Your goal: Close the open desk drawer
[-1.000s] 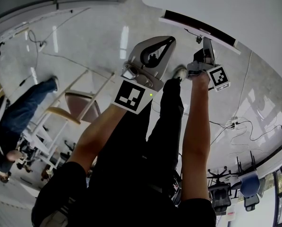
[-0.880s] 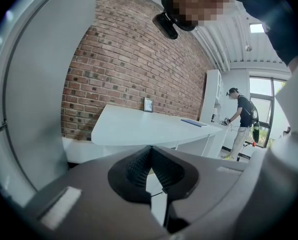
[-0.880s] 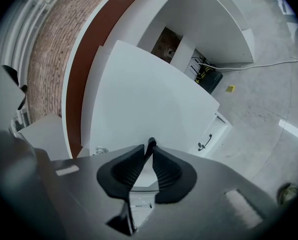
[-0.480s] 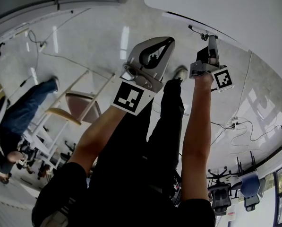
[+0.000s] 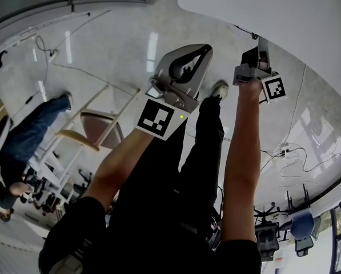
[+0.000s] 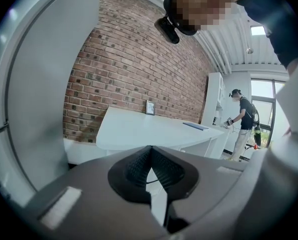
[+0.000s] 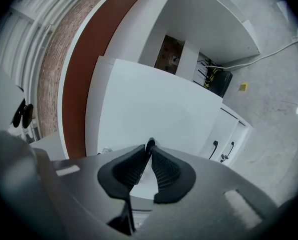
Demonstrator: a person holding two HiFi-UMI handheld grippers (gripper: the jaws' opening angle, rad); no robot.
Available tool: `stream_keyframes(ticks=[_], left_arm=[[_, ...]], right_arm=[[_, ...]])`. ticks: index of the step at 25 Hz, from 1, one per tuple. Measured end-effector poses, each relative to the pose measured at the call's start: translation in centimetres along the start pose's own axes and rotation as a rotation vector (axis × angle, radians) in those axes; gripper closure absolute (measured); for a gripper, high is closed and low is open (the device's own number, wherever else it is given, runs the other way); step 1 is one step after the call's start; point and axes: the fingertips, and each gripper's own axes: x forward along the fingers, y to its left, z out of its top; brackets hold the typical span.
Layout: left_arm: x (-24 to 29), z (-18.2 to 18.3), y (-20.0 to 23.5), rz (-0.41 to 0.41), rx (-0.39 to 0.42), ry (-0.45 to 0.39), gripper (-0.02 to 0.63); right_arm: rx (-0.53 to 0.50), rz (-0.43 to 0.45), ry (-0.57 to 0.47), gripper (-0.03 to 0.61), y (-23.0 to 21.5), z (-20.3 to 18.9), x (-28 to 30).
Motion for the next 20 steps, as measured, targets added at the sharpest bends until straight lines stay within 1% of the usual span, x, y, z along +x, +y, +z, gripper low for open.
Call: stream_keyframes(ticks=[3,9,12,16,20], left_arm=[[-0.2,0.0,0.2,0.000,-0.002,0.005,0.595],[-0.4,-0.4,0.6,0.011,-0.009,0.005,0.595],[-0.5,-0.6,0.4,0.009,-0.015,0.012,0.595],[-0.4,-0.6,0.5,0.008,-0.017,0.014,0.595],[-0.4,-0.4,0.7,0.011,-0.021,0.012,0.595]], right_arm=[[0.033,0.035,-0.025,0.532,0.3,0.3,1.0],[0.145,0.110,-0.127,0.545,0.0,0.9,2.1],[0.174,0.134,-0.160,0.546,-0.4,1.2,2.1],[0.190,0.142,-0.177,0.548,-0.8,1.4,2.5],[0.192,0.119,-0.174,0.548,-1.4,1.5,3.3]])
